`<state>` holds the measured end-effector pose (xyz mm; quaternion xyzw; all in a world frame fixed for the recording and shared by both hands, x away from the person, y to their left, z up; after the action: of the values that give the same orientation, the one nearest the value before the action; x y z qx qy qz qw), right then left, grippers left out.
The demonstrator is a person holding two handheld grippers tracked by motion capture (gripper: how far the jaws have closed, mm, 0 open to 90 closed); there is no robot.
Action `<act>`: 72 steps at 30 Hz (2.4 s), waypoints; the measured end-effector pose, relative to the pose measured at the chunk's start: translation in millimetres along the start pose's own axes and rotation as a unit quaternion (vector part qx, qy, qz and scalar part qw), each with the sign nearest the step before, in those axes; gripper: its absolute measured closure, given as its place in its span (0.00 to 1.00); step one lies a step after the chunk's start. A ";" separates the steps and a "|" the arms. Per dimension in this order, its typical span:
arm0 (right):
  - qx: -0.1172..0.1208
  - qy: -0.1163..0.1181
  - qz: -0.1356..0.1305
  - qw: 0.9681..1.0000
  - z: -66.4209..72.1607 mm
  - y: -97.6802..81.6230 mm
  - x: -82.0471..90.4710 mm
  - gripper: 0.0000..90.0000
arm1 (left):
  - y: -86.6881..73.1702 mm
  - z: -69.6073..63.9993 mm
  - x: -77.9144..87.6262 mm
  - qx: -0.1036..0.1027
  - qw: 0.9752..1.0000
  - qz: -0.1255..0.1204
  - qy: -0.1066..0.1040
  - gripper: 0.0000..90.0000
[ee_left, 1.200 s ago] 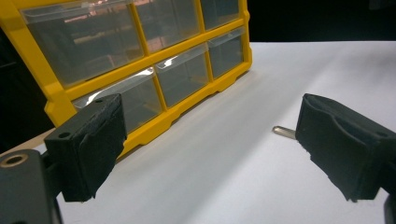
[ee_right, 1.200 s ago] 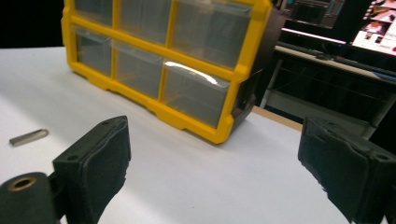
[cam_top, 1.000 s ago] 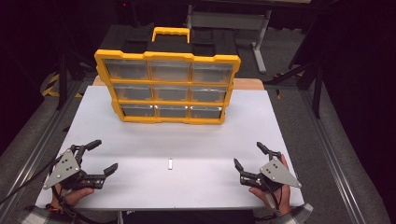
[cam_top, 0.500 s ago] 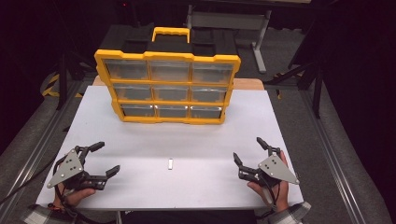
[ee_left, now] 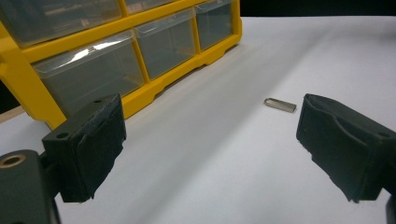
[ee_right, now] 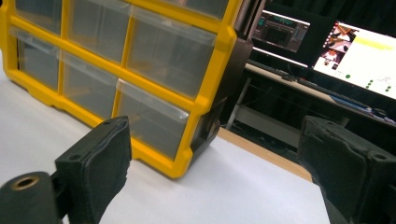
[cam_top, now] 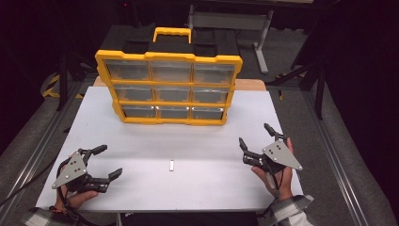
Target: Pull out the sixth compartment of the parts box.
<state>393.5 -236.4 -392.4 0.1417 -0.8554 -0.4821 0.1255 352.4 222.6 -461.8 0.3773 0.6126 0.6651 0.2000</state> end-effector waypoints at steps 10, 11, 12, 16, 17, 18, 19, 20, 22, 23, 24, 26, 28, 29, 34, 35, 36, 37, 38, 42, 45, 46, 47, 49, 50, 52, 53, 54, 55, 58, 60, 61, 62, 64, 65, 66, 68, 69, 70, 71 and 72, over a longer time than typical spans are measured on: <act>0.023 -0.027 -0.012 0.999 -15.5 18.1 -19.2 0.13 | -5.2 -1.7 -0.1 0.005 1.000 0.013 -0.003 0.10; 0.031 -0.030 -0.011 0.999 -16.8 19.9 -22.0 0.13 | -5.6 -2.0 0.1 0.003 1.000 0.015 -0.002 0.10; 0.037 -0.029 -0.012 0.999 -17.5 22.6 -25.2 0.13 | -5.9 -2.2 0.2 0.002 1.000 0.016 -0.002 0.10; 0.046 -0.020 -0.008 0.999 -18.3 29.2 -36.4 0.12 | -6.9 -3.1 0.9 -0.001 1.000 0.017 -0.002 0.11; 0.049 -0.018 -0.005 0.999 -18.3 31.9 -40.2 0.12 | -7.2 -3.2 1.5 -0.002 1.000 0.020 -0.001 0.11; 0.052 -0.017 -0.003 0.998 -18.3 34.1 -43.3 0.12 | -7.5 -3.2 1.9 -0.003 1.000 0.021 -0.001 0.11; 0.052 -0.011 -0.003 0.999 -17.5 37.0 -46.4 0.12 | -8.2 -3.2 1.9 -0.003 1.000 0.024 0.003 0.11; 0.054 -0.011 -0.003 0.998 -17.7 39.5 -49.4 0.13 | -8.6 -3.1 1.9 -0.005 1.000 0.026 0.006 0.12; 0.057 -0.012 0.005 0.998 -17.8 41.6 -53.5 0.14 | -9.6 -3.7 1.6 -0.004 1.000 0.027 0.004 0.12; 0.059 -0.014 0.007 0.998 -18.0 42.7 -55.0 0.15 | -9.9 -3.5 1.7 -0.007 1.000 0.029 0.004 0.12; 0.060 -0.015 0.011 0.998 -18.8 44.6 -57.4 0.16 | -10.0 -3.7 2.0 -0.007 1.000 0.030 0.004 0.12; 0.061 -0.014 0.013 0.998 -19.7 48.1 -60.4 0.16 | -10.0 -3.6 2.3 -0.007 0.999 0.031 0.004 0.12; 0.065 -0.017 0.020 0.997 -21.6 52.1 -63.7 0.16 | -10.4 -3.4 1.9 -0.006 1.000 0.030 0.004 0.12; 0.068 -0.012 0.020 0.997 -22.0 54.4 -65.1 0.16 | -10.7 -3.6 1.6 -0.005 0.999 0.031 0.004 0.12; 0.101 -0.008 0.048 0.994 -20.6 60.3 -76.9 0.19 | -11.6 -3.4 0.5 -0.006 0.999 0.036 -0.001 0.12; 0.107 -0.006 0.053 0.993 -19.6 61.2 -79.7 0.20 | -11.8 -3.3 0.3 -0.007 0.999 0.037 -0.001 0.12; 0.117 -0.003 0.062 0.991 -17.3 62.4 -83.2 0.21 | -11.9 -3.3 0.3 -0.007 0.999 0.037 -0.001 0.13; 0.125 -0.002 0.065 0.990 -15.8 63.2 -85.1 0.23 | -12.0 -3.3 0.3 -0.007 0.999 0.038 -0.001 0.13; 0.134 -0.004 0.067 0.989 -13.5 64.7 -87.5 0.24 | -12.2 -3.4 0.2 -0.005 0.999 0.038 -0.002 0.13; 0.165 0.007 0.068 0.984 -2.8 71.3 -95.9 0.30 | -13.0 -2.5 0.2 -0.006 0.999 0.040 -0.002 0.13; 0.202 0.007 0.077 0.976 5.4 76.0 -103.4 0.38 | -13.4 -2.7 -0.2 -0.008 0.999 0.042 -0.003 0.13; 0.214 0.002 0.079 0.974 6.3 77.0 -105.5 0.39 | -13.7 -3.1 -0.3 -0.008 0.999 0.043 -0.005 0.13; 0.214 0.002 0.079 0.974 6.3 77.0 -105.5 0.39 | -13.7 -3.1 -0.3 -0.008 0.999 0.043 -0.005 0.13; 0.238 0.001 0.087 0.967 7.8 77.5 -109.6 0.46 | -14.0 -3.5 -0.5 -0.006 0.999 0.044 -0.006 0.13; 0.248 0.002 0.091 0.964 8.3 77.2 -112.0 0.49 | -14.1 -3.3 -0.6 -0.007 0.999 0.044 -0.006 0.13; 0.262 0.005 0.099 0.960 8.7 76.5 -116.6 0.54 | -14.3 -3.5 -1.1 -0.007 0.999 0.045 -0.007 0.13; 0.278 0.008 0.105 0.955 8.7 75.7 -120.3 0.57 | -14.4 -3.6 -1.4 -0.007 0.999 0.046 -0.008 0.13; 0.281 0.009 0.104 0.954 9.1 75.6 -121.8 0.59 | -14.5 -3.7 -1.5 -0.007 0.999 0.047 -0.008 0.13; 0.289 0.012 0.105 0.952 9.4 75.7 -122.6 0.62 | -14.5 -3.6 -1.6 -0.008 0.999 0.047 -0.009 0.13; 0.302 0.012 0.103 0.948 11.0 75.8 -124.8 0.65 | -14.7 -3.4 -1.9 -0.008 0.999 0.047 -0.010 0.13; 0.311 0.016 0.106 0.944 13.1 74.6 -127.6 0.68 | -14.8 -3.1 -2.1 -0.007 0.999 0.047 -0.010 0.13; 0.315 0.018 0.108 0.943 14.1 74.2 -128.6 0.69 | -15.0 -3.1 -2.1 -0.007 0.999 0.048 -0.010 0.13; 0.317 0.017 0.110 0.942 14.7 73.8 -129.7 0.71 | -15.0 -3.2 -2.0 -0.007 0.999 0.048 -0.010 0.13; 0.316 0.017 0.108 0.942 14.4 73.3 -131.6 0.72 | -14.8 -3.1 -2.0 -0.007 0.999 0.047 -0.010 0.13; 0.317 0.016 0.109 0.942 13.7 72.9 -132.0 0.73 | -15.0 -3.2 -2.0 -0.007 0.999 0.048 -0.011 0.13; 0.317 0.014 0.109 0.942 13.2 72.4 -132.9 0.73 | -15.1 -3.1 -2.1 -0.006 0.999 0.049 -0.011 0.13; 0.318 0.011 0.108 0.942 12.5 72.2 -133.8 0.73 | -15.2 -3.2 -2.2 -0.005 0.999 0.048 -0.012 0.13; 0.325 0.011 0.109 0.939 12.1 72.2 -134.5 0.73 | -15.2 -3.3 -2.3 -0.005 0.999 0.048 -0.013 0.13; 0.327 0.006 0.110 0.939 11.8 72.4 -135.0 0.73 | -15.3 -3.1 -2.4 -0.005 0.999 0.049 -0.013 0.13; 0.330 0.004 0.110 0.938 12.0 72.7 -135.4 0.73 | -15.4 -3.1 -2.6 -0.005 0.999 0.050 -0.012 0.13; 0.340 -0.002 0.112 0.934 12.6 73.7 -136.8 0.73 | -15.4 -3.4 -2.9 -0.005 0.999 0.048 -0.013 0.13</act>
<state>507.2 -140.2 -346.0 0.0787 -0.9787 -0.1455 0.1215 348.6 220.8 -477.3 0.4141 0.5880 0.6717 0.1776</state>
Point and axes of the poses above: each handheld gripper's, and its own axes: x roughly backward along the jaws, y roughly out of its top, z roughly to its left, the point moved 7 cm from there along -x, roughly forward along the jaws, and after that the axes turned 11 degrees about x, right-handed, at the moved point
